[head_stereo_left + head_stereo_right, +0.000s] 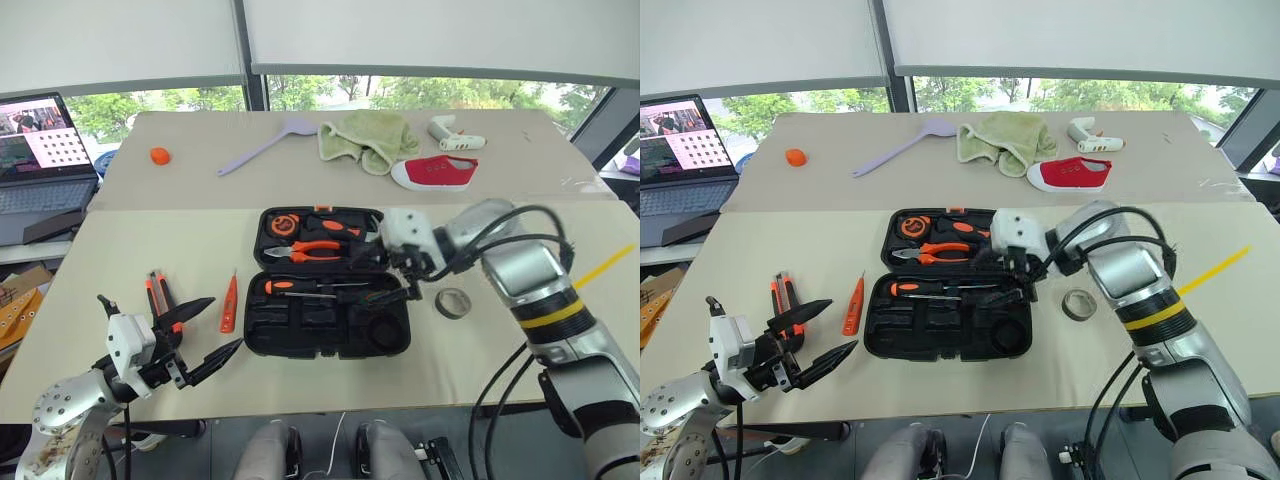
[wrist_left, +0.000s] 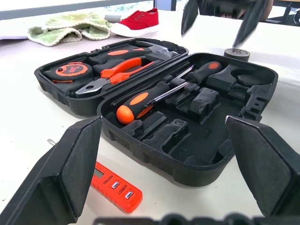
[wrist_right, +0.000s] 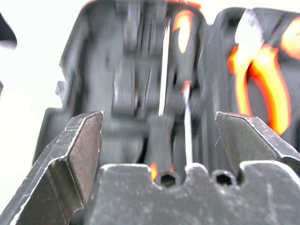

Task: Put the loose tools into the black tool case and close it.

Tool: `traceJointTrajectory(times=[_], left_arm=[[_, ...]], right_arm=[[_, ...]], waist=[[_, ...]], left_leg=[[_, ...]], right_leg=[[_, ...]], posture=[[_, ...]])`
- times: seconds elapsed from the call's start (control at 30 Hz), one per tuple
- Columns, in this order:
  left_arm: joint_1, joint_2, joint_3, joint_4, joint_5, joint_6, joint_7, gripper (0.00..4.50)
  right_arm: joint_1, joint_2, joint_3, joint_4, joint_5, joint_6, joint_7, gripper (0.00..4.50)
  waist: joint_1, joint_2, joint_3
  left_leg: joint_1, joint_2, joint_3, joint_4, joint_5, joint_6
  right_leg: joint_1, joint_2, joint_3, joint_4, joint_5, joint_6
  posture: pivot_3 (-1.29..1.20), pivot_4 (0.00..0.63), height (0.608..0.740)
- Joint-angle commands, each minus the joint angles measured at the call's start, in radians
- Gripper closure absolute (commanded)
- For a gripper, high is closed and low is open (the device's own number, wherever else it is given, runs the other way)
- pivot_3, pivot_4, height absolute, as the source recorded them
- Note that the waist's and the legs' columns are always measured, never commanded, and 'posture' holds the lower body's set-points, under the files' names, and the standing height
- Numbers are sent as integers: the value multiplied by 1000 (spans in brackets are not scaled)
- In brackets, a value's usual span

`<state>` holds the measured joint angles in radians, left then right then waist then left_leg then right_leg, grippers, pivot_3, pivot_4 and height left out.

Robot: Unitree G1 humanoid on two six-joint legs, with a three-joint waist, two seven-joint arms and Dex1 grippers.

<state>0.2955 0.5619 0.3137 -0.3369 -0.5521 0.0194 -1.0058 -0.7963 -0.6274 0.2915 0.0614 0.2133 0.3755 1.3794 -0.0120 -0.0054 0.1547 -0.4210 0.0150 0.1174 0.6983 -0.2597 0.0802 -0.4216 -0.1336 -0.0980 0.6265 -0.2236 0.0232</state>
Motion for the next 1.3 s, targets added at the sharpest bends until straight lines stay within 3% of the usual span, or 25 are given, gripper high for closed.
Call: traceJointTrajectory(times=[0.03,0.3,0.63,0.83,0.97,1.2,1.3], left_arm=[[-9,2,-3,-2,9,-25,2,0],[-23,19,-10,11,17,-18,-10,0],[1,38,0,4,27,-3,4,0],[68,20,79,-43,-70,35,40,0],[198,-1,249,-33,-112,32,71,0],[422,-67,517,103,-120,99,186,0],[486,-77,565,151,-142,144,192,0]], right_arm=[[52,67,-14,33,8,-59,-59,1807],[102,128,47,250,-102,-285,-83,4486],[126,154,97,320,-176,-373,-96,4486],[137,158,-52,213,-3,-341,-83,4486],[244,92,-233,84,196,-316,-28,3304],[458,-20,-442,79,295,-434,41,989],[531,-62,-508,146,289,-495,58,989]], waist=[[0,0,0],[0,0,0],[0,-1,-1],[-4,-2,-2],[-2,-2,-1],[2,-3,0],[1,-4,0]], left_leg=[[0,0,0,0,0,0],[0,0,1,0,0,0],[9,0,1,-2,1,-2],[12,2,1,-4,-4,-11],[6,2,1,-4,1,-4],[8,2,1,-4,-11,-1],[9,2,1,-4,-12,1]], right_leg=[[0,0,0,0,0,0],[-1,1,1,1,0,0],[4,2,2,1,-1,-1],[4,1,4,2,-1,-2],[1,0,3,2,-1,-3],[1,-4,2,-2,-1,-2],[1,-4,2,-3,-2,-1]], posture=[[0,150,740],[0,150,740],[0,150,740],[0,150,740],[0,150,740],[0,150,740],[0,150,740]])
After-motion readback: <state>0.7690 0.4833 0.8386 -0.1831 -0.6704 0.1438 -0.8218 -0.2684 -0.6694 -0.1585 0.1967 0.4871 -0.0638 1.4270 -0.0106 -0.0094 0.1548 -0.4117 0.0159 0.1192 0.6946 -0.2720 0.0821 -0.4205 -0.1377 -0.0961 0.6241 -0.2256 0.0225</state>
